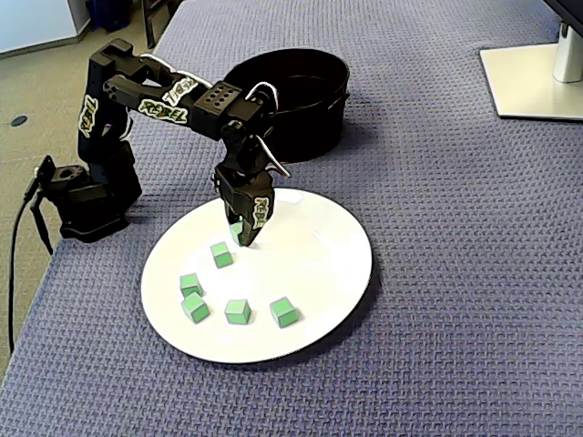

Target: Pick up the items on the white plate and put them in the black container.

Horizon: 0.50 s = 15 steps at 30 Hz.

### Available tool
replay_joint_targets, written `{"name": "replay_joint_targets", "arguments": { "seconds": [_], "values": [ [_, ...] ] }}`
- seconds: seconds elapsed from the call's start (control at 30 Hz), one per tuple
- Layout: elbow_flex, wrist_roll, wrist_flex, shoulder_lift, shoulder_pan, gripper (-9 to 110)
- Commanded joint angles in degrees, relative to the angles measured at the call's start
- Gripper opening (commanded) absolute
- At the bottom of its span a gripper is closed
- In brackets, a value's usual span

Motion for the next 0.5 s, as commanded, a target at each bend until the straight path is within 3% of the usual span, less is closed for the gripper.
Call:
{"name": "replay_joint_targets", "arguments": {
  "seconds": [0.0,0.2,0.47],
  "values": [
    [0.3,1.5,0.3,0.1,0.3,0],
    [-2.1,7.1,0.5,2.6,0.5,0],
    [-9.8,33.4,-6.0,19.2,1.0,0]
  ]
}}
